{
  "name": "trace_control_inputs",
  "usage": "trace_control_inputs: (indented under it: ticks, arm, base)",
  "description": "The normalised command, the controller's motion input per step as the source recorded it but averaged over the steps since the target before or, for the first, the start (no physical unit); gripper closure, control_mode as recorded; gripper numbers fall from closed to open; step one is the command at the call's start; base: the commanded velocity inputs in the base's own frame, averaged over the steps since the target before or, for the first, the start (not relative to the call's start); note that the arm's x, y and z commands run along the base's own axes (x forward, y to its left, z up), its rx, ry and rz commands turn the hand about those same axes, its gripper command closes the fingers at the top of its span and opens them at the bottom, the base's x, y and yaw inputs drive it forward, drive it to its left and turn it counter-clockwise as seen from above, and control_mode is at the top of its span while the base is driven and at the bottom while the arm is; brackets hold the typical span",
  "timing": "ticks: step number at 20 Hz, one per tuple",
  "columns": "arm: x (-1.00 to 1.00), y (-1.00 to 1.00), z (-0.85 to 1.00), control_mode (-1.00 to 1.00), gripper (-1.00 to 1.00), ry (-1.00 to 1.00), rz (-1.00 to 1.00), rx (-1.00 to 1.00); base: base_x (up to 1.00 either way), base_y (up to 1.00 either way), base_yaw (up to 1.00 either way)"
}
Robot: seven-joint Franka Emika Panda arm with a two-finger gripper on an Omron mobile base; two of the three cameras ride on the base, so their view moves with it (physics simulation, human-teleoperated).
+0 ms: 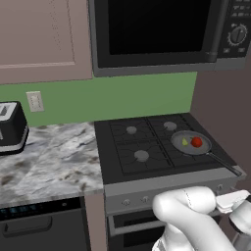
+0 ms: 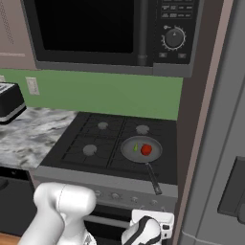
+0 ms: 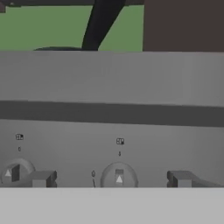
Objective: Put the lemon wedge and bell pepper in the pan. Then turn on the front right burner and set the heat to medium.
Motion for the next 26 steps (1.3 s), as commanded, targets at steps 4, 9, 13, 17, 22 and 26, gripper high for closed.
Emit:
trace_control_inputs:
  ticks: [4,9,13,17,22,26]
  arm:
    - [0.21,0.0,-0.08,-1.0,-1.0,0.0,0.0,0.0]
    - [0.05,0.0,-0.2,-1.0,-1.0,0.0,0.0,0.0]
    - [0.0,-0.04,-0.21,-1.0,-1.0,0.0,0.0,0.0]
    - [0.01,-0.1,-0.08,-1.0,-1.0,0.0,0.0,0.0]
    - [0.07,-0.18,0.0,-1.0,-1.0,0.0,0.0,0.0]
    - [0.01,-0.08,0.0,-1.0,-1.0,0.0,0.0,0.0]
  base:
    - [0.0,0.0,0.0]
    - [0.0,0.0,0.0]
    - [0.0,0.0,0.0]
    - [0.0,0.0,0.0]
    - [0.0,0.0,0.0]
    - [0.0,0.0,0.0]
